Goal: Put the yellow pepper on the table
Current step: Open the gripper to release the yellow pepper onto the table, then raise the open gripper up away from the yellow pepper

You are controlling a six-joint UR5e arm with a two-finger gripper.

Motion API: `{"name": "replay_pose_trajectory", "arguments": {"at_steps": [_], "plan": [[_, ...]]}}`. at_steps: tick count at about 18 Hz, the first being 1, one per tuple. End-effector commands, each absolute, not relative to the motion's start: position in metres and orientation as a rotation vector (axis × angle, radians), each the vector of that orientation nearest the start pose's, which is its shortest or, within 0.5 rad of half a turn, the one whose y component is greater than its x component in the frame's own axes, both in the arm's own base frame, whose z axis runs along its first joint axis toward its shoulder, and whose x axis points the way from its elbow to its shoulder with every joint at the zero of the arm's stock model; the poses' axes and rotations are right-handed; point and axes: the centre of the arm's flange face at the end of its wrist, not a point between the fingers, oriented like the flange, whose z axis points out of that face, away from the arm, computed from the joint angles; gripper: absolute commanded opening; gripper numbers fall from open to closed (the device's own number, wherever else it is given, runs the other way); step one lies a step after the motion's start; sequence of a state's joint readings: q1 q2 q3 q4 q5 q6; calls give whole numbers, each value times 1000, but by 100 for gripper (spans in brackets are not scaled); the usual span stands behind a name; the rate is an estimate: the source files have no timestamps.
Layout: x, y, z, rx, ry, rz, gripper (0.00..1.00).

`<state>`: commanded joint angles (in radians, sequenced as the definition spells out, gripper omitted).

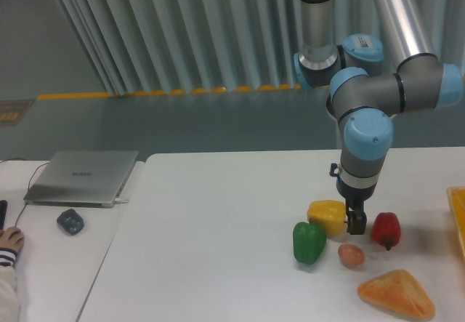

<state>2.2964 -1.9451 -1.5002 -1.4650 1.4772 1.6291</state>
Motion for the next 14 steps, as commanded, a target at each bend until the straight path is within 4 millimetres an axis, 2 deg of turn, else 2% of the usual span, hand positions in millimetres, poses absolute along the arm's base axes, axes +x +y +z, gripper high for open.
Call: {"name": "replay_pose_trajectory", "arguments": {"at_steps": [2,5,7,12,14], "plan": [[-297,550,327,-2806,1343,-330,100],[-305,560,360,-2743,1361,-85,100],[-310,565,373,-2724,1358,7,100],[-302,570,384,-2762,1436,233,100],[-301,571,388,-2764,1435,265,100]]}}
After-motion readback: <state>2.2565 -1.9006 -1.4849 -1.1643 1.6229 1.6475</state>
